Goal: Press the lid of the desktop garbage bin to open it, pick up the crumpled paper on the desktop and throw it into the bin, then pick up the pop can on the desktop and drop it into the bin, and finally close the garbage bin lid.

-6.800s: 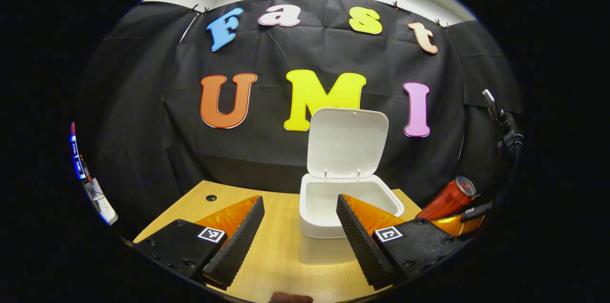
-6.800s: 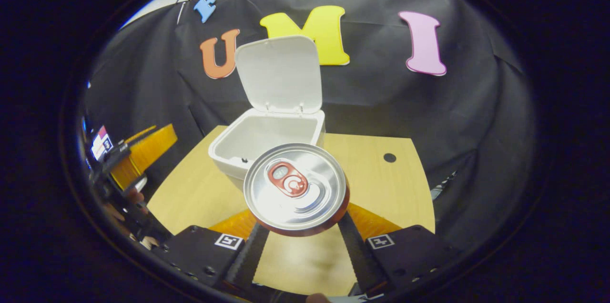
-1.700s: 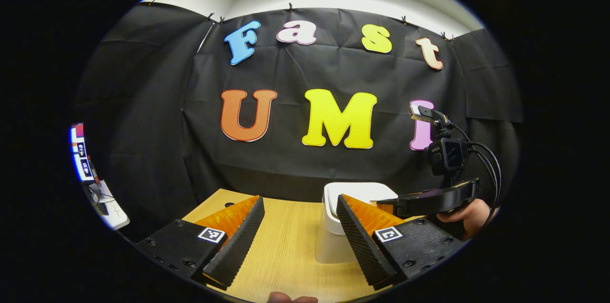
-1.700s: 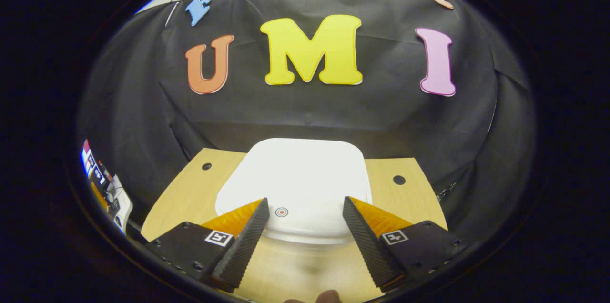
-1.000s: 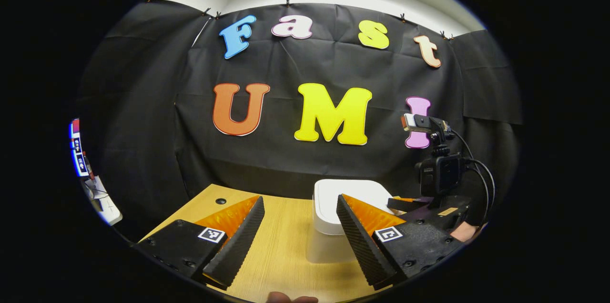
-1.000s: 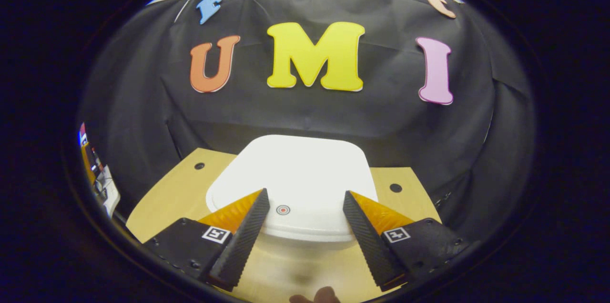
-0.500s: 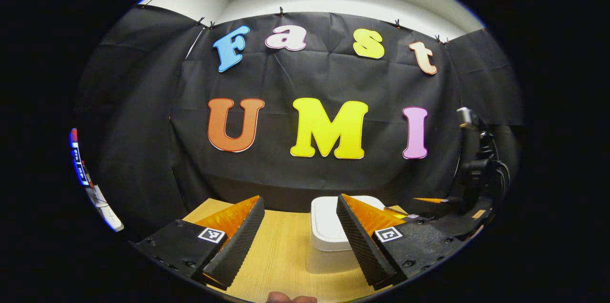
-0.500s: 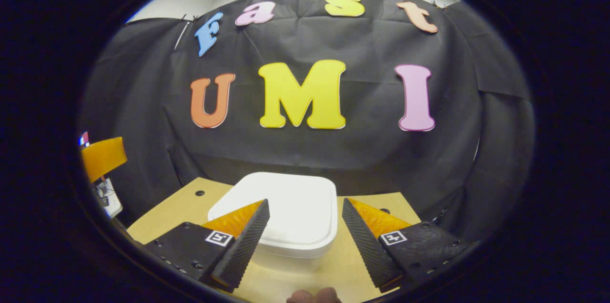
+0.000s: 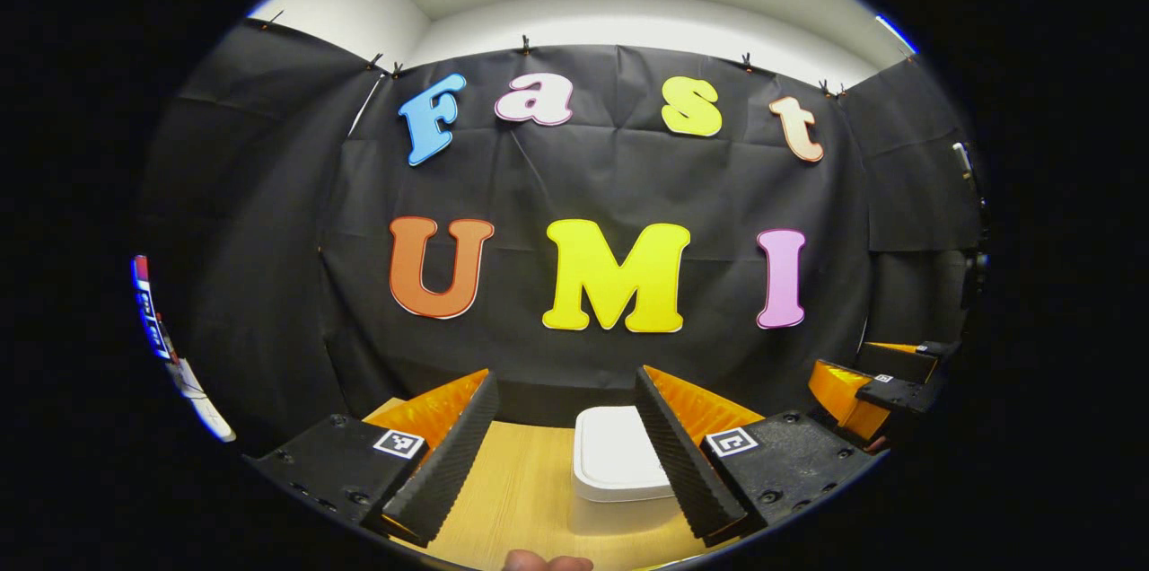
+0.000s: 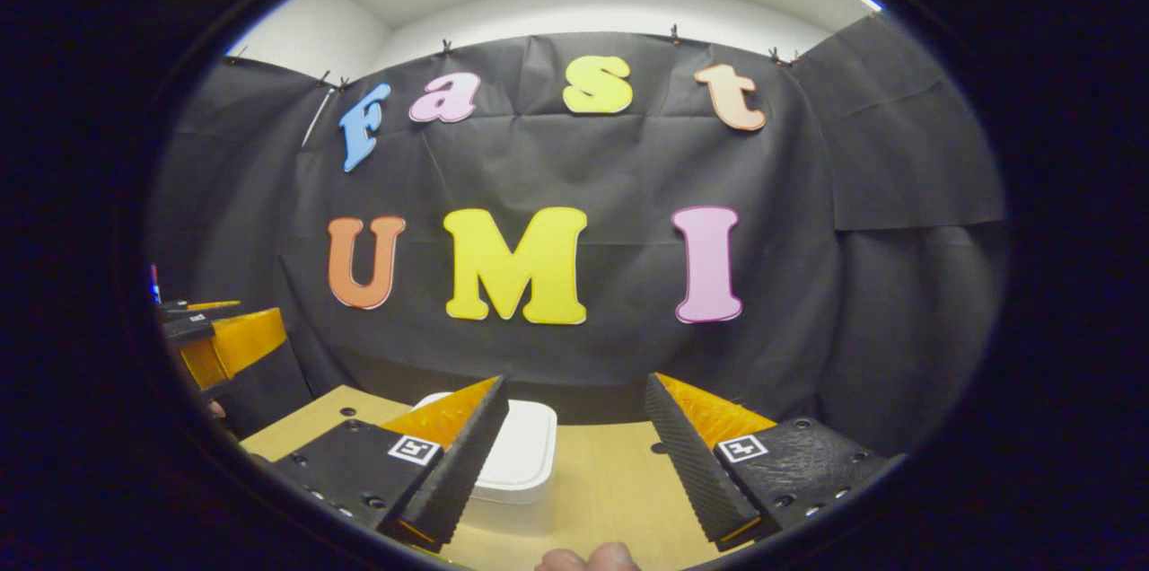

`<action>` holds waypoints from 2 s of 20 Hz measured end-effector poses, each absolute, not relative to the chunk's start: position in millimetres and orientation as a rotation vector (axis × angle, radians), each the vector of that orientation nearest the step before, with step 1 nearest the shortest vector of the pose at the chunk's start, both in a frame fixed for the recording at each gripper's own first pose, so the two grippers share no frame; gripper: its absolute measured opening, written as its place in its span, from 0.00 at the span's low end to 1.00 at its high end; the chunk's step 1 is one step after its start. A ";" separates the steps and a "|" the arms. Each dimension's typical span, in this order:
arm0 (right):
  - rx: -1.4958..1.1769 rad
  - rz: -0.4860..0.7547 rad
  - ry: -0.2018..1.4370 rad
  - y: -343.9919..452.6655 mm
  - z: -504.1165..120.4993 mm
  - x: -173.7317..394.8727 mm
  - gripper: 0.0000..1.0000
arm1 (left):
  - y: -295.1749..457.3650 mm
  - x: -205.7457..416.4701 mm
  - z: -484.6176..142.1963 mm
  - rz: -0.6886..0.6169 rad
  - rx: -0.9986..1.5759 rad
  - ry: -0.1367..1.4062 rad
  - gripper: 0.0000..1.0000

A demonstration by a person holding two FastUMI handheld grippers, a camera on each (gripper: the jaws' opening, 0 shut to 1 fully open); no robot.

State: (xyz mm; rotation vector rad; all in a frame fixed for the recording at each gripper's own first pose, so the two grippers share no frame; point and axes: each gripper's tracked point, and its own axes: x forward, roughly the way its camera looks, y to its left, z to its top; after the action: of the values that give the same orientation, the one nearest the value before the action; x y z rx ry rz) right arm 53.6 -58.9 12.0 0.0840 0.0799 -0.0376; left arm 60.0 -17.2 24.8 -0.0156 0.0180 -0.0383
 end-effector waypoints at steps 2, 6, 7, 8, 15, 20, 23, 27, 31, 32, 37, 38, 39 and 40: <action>0.083 -0.020 0.069 -53.1 14.1 45.7 0.96 | -24.1 58.1 26.2 -0.054 -0.025 0.014 0.98; 0.080 -0.019 0.070 -52.9 15.9 46.3 0.94 | -24.3 55.2 25.9 -0.052 0.002 0.006 0.98; 0.082 -0.020 0.067 -53.4 16.6 46.1 0.94 | -22.5 55.4 26.7 -0.049 0.005 0.005 0.98; 0.080 -0.018 0.063 -53.1 17.3 45.8 0.94 | -21.9 55.1 25.8 -0.046 0.011 0.005 0.98; 0.091 -0.017 0.068 -47.3 15.7 51.9 0.94 | -22.8 59.6 23.4 -0.019 0.057 0.003 0.98; 0.081 0.004 0.078 -40.5 12.9 55.4 0.94 | -23.5 59.7 19.3 -0.015 0.050 0.016 0.98; 0.081 0.003 0.086 -43.0 11.5 55.4 0.94 | -16.8 56.7 20.2 -0.010 0.047 0.020 0.98; 0.084 0.002 0.079 -47.0 14.9 55.1 0.94 | -27.5 60.8 22.0 -0.015 0.052 0.013 0.98; 0.081 0.014 0.072 -47.4 18.4 55.8 0.94 | -32.8 60.7 23.9 -0.026 0.050 0.013 0.98; 0.078 0.013 0.069 -48.4 19.2 56.5 0.96 | -33.8 59.3 25.3 -0.023 0.052 0.009 0.98; 0.079 0.020 0.072 -49.2 16.5 54.7 0.94 | -32.6 59.0 24.7 -0.007 0.048 0.011 0.98; 0.082 0.023 0.075 -48.7 16.6 55.0 0.96 | -31.6 59.8 24.6 -0.003 0.044 0.009 0.98; 0.081 0.027 0.084 -47.5 15.2 57.1 0.94 | -32.1 60.5 24.5 -0.002 0.037 0.009 0.98; 0.081 0.033 0.087 -47.3 16.5 57.3 0.96 | -33.5 60.8 22.8 -0.004 0.031 0.019 0.98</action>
State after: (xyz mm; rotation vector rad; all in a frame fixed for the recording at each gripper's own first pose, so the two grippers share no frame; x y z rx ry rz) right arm 57.3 -47.3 16.5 0.0813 0.0867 0.0328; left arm 60.8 -33.5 22.8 0.0314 0.0194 -0.0045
